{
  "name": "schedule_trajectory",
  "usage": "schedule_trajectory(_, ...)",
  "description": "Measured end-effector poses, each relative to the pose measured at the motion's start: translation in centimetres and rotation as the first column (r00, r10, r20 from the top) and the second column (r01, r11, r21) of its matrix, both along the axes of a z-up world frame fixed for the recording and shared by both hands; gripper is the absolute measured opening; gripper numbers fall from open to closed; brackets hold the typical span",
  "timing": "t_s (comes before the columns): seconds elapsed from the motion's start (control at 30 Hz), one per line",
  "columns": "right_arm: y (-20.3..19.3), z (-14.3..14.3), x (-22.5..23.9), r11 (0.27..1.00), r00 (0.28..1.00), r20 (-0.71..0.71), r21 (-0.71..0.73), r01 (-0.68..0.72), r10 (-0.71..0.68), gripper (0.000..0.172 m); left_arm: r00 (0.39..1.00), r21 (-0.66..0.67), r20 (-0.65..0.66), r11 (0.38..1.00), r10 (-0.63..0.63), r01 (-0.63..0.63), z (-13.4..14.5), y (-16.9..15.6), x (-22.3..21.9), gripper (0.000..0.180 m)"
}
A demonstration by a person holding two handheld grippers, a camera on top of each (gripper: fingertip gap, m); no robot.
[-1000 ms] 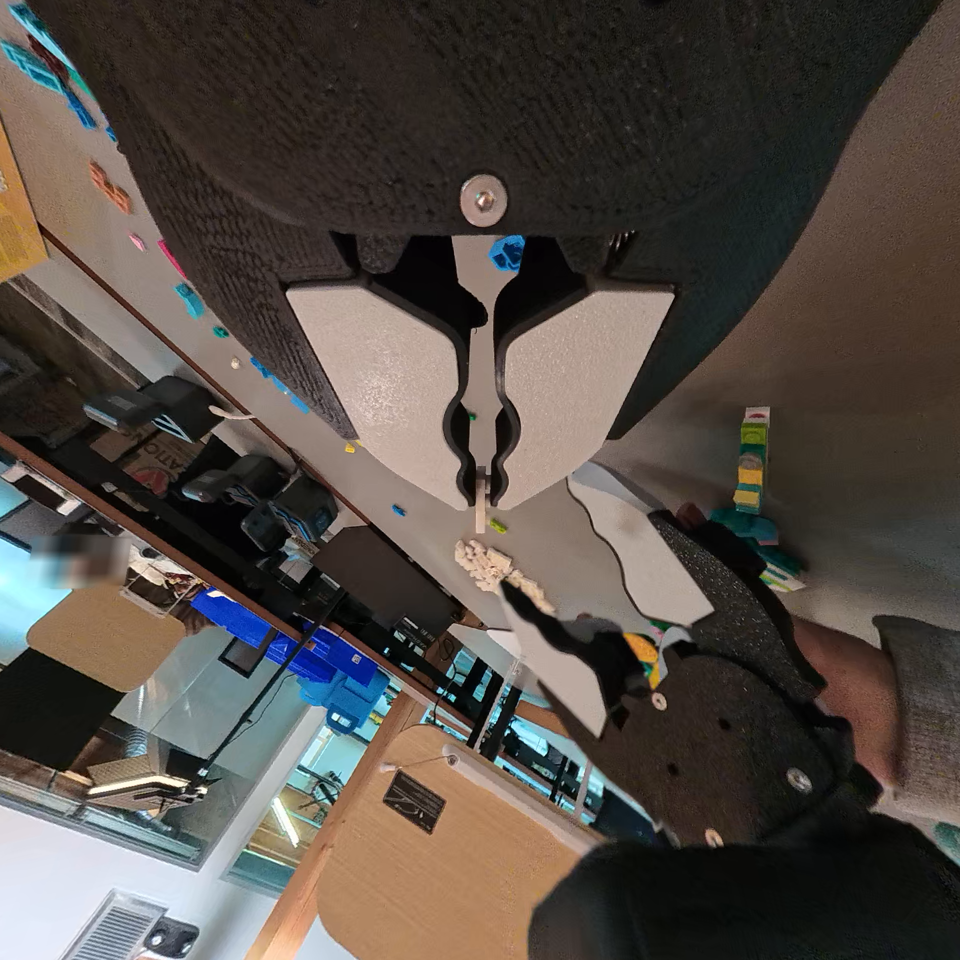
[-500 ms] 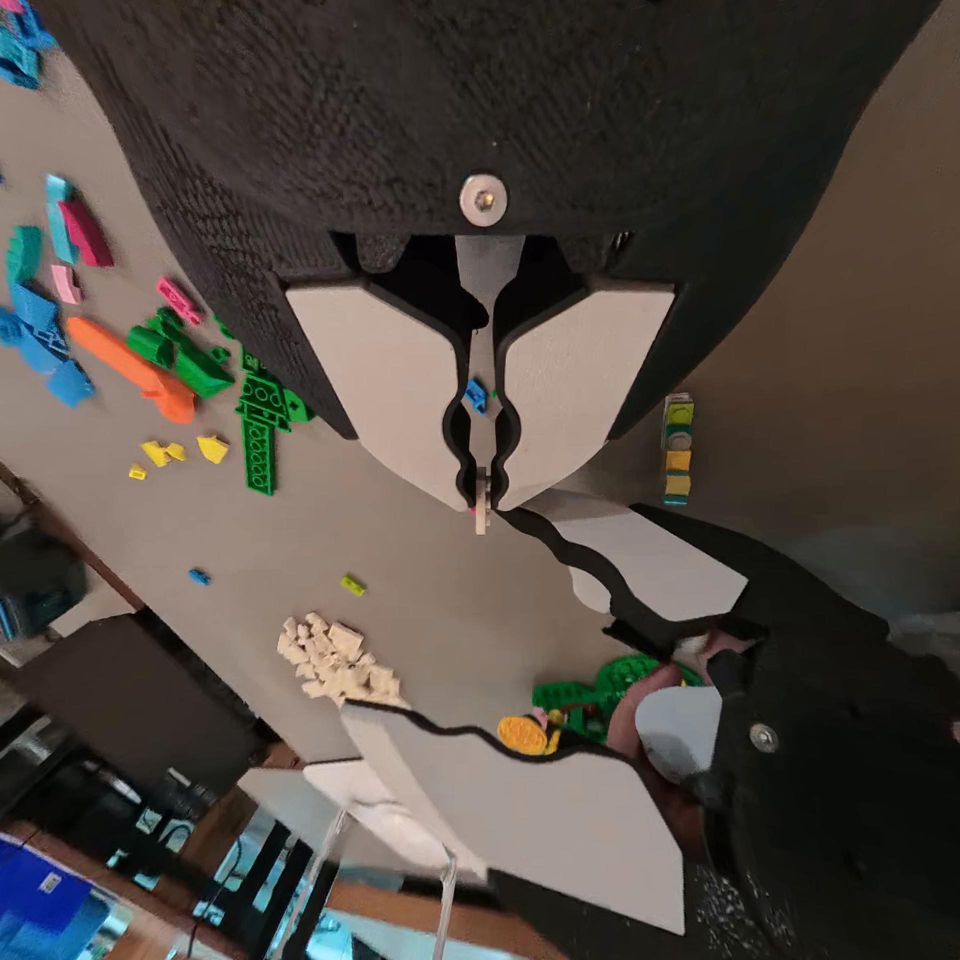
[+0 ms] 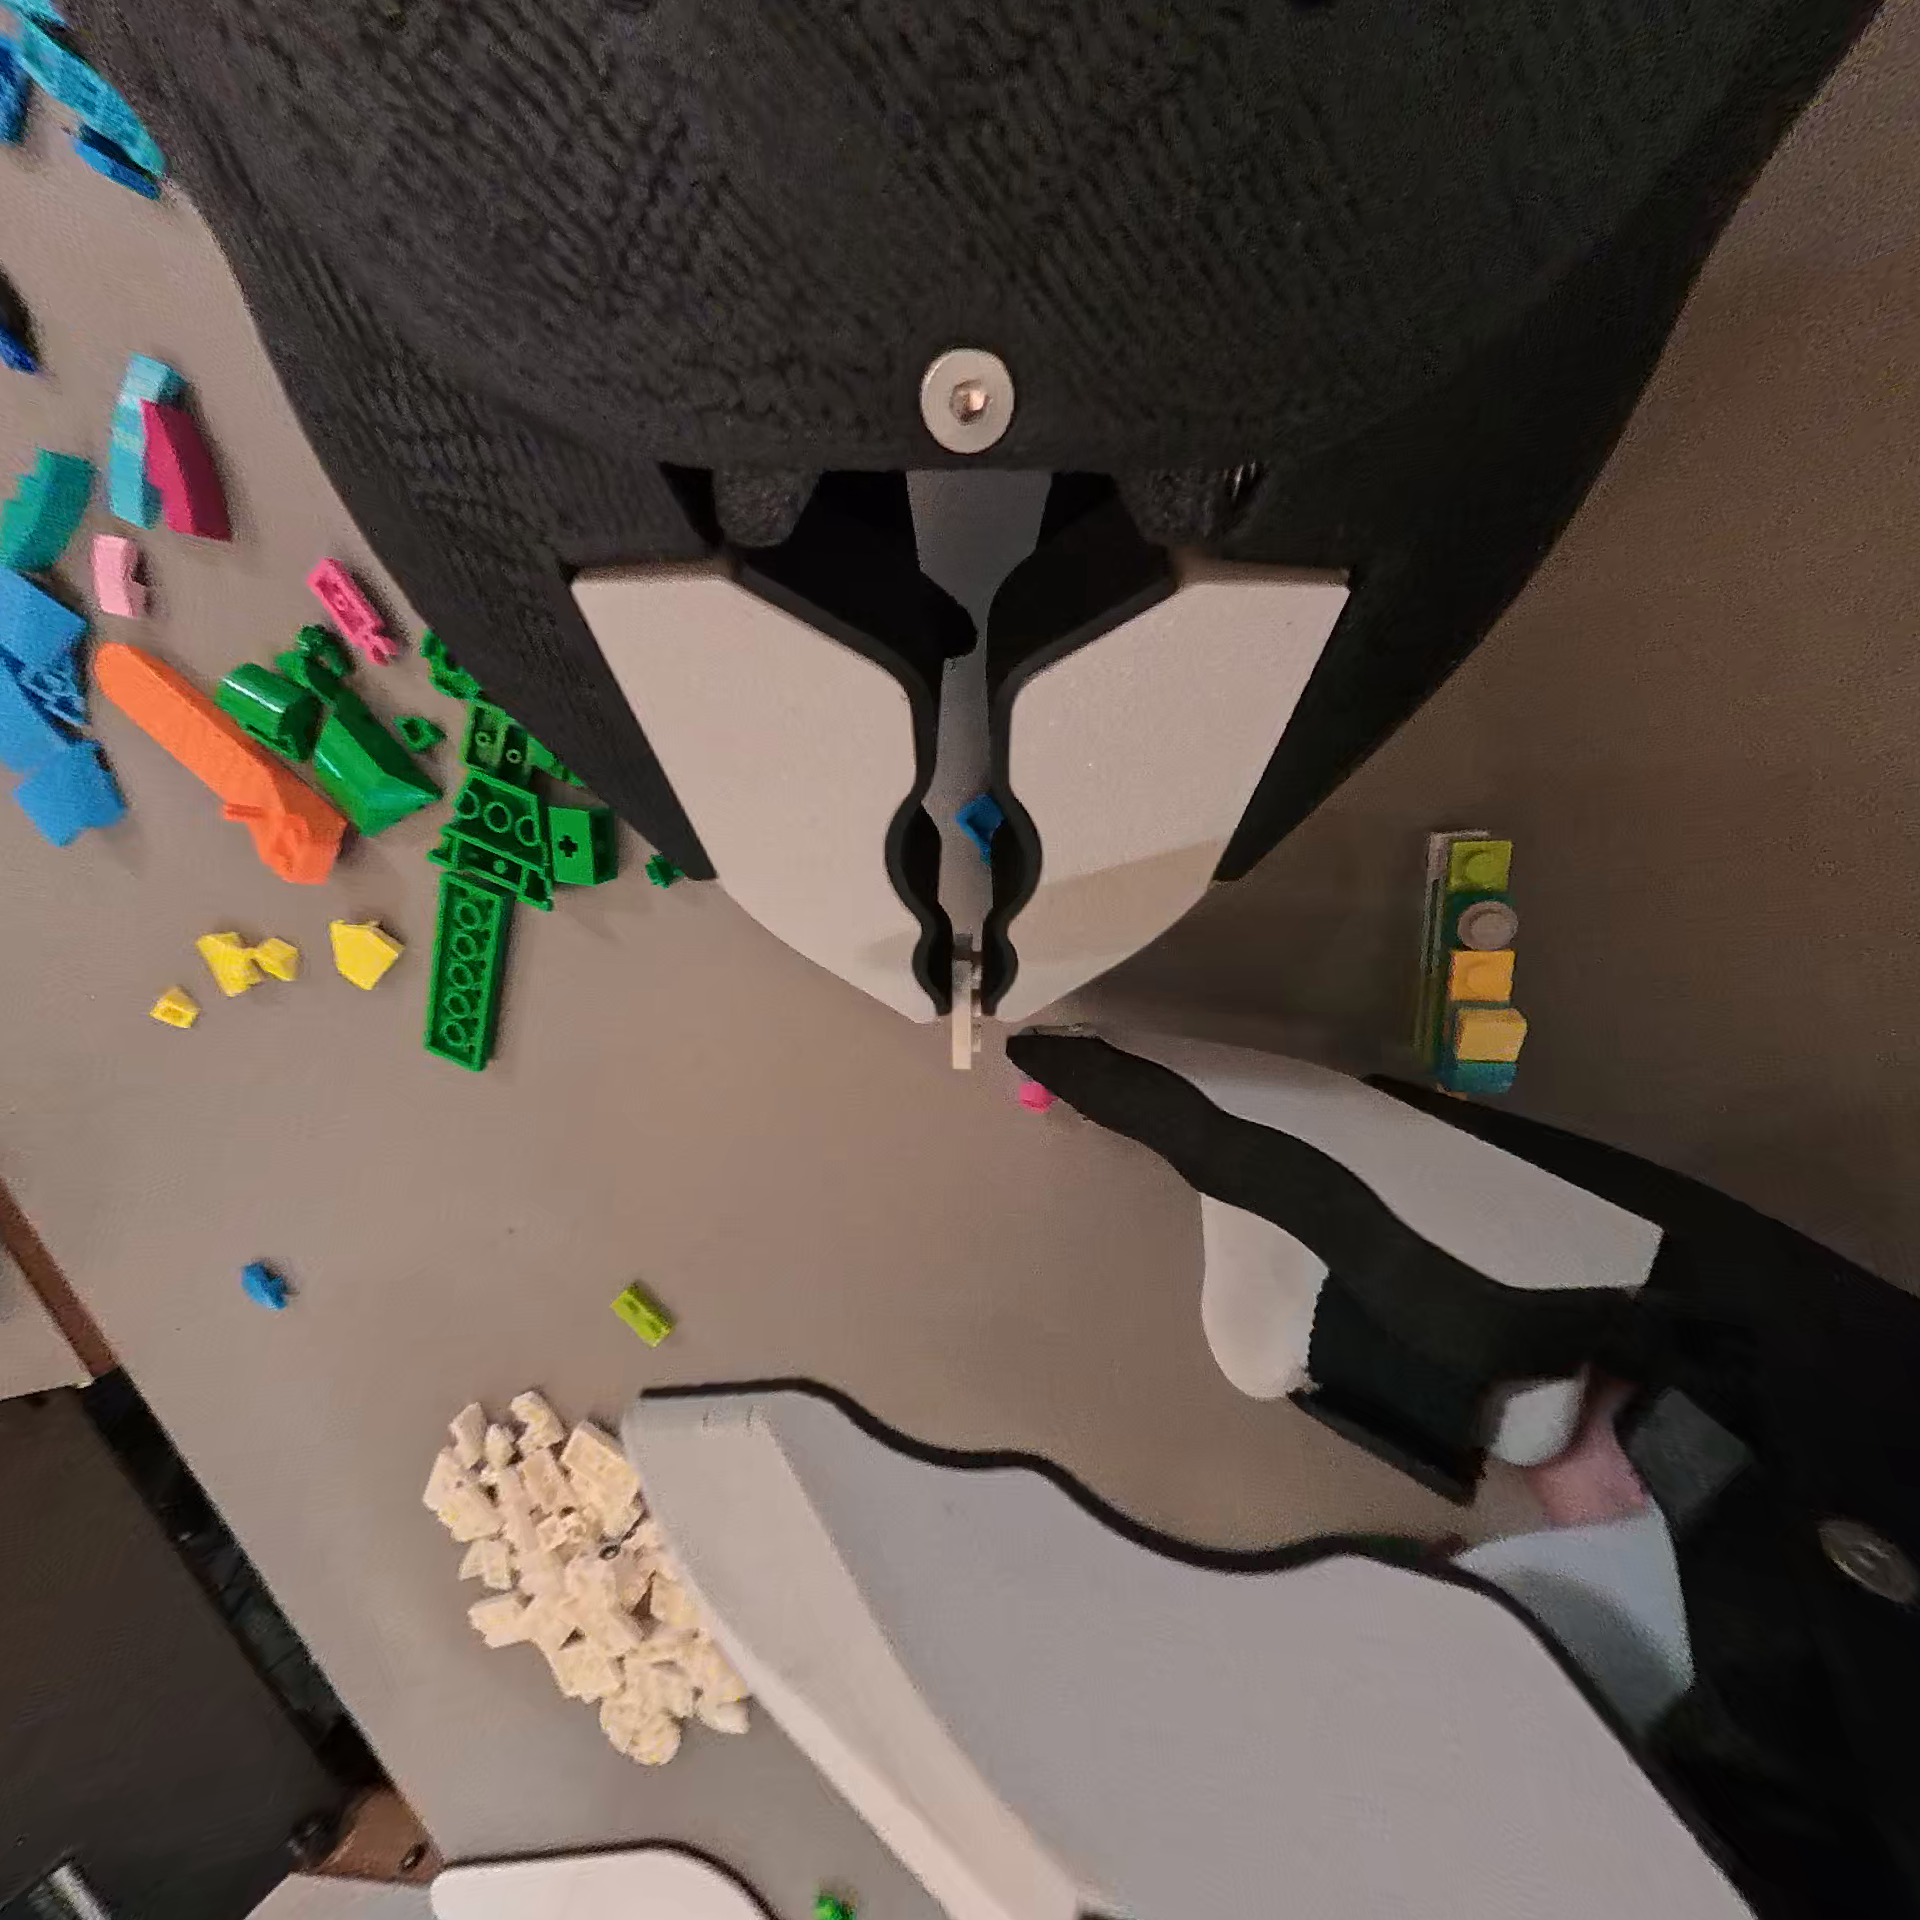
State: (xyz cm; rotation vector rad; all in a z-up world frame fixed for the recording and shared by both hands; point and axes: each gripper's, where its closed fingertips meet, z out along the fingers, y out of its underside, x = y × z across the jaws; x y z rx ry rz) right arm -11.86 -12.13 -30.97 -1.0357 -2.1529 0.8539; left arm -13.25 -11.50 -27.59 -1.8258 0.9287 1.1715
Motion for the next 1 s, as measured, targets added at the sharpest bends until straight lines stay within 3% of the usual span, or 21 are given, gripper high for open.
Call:
schedule_trajectory(0.13, 0.9, 2.0, -0.5, 0.998, 0.991, -0.122, -0.047, 0.047, -0.053, 0.003, 0.989, 0.144, 0.126, 0.984, 0.084, -0.102, 2.2, -0.5, -0.8, 0.079)
schedule_trajectory(0.2, 1.9, 3.3, -0.9, 0.994, 0.969, -0.223, -0.064, 0.091, -0.103, 0.004, 0.951, 0.296, 0.276, 0.929, 0.140, -0.222, 4.9, -1.7, -1.8, 0.068)
schedule_trajectory(0.27, 2.3, 4.3, -0.9, 0.990, 0.942, -0.307, -0.075, 0.116, -0.134, 0.004, 0.882, 0.451, 0.447, 0.814, 0.150, -0.367, 8.2, -4.2, -3.2, 0.056)
schedule_trajectory(0.4, 1.6, 4.9, -1.2, 0.992, 0.930, -0.348, -0.076, 0.097, -0.117, 0.004, 0.725, 0.619, 0.687, 0.485, 0.047, -0.618, 13.0, -12.3, -7.7, 0.043)
schedule_trajectory(0.47, 0.7, 5.5, -2.4, 0.994, 0.939, -0.333, -0.092, 0.059, -0.086, 0.003, 0.686, 0.634, 0.727, 0.363, 0.019, -0.683, 13.0, -16.2, -10.3, 0.036)
schedule_trajectory(0.53, -0.4, 6.5, -4.4, 0.997, 0.946, -0.323, -0.072, 0.002, -0.025, 0.003, 0.665, 0.626, 0.745, 0.295, 0.047, -0.722, 11.7, -19.0, -12.7, 0.030)
schedule_trajectory(0.73, -2.1, 6.4, -14.4, 0.989, 0.969, -0.202, 0.068, -0.128, 0.139, 0.003, 0.667, 0.618, 0.722, 0.259, 0.187, -0.742, 8.6, -22.1, -15.9, 0.025)
schedule_trajectory(0.83, -2.0, 4.7, -19.0, 0.975, 0.976, -0.106, 0.141, -0.174, 0.189, 0.003, 0.650, 0.588, 0.727, 0.288, 0.222, -0.756, 7.2, -21.8, -16.5, 0.024)
schedule_trajectory(0.9, -1.8, 3.2, -21.3, 0.965, 0.980, -0.014, 0.174, -0.194, 0.200, 0.003, 0.611, 0.549, 0.759, 0.285, 0.225, -0.786, 6.5, -21.8, -17.0, 0.026)
schedule_trajectory(1.0, -1.8, 1.0, -23.0, 0.955, 0.967, 0.142, 0.181, -0.234, 0.210, 0.003, 0.606, 0.550, 0.767, 0.271, 0.211, -0.790, 6.6, -22.1, -17.1, 0.026)
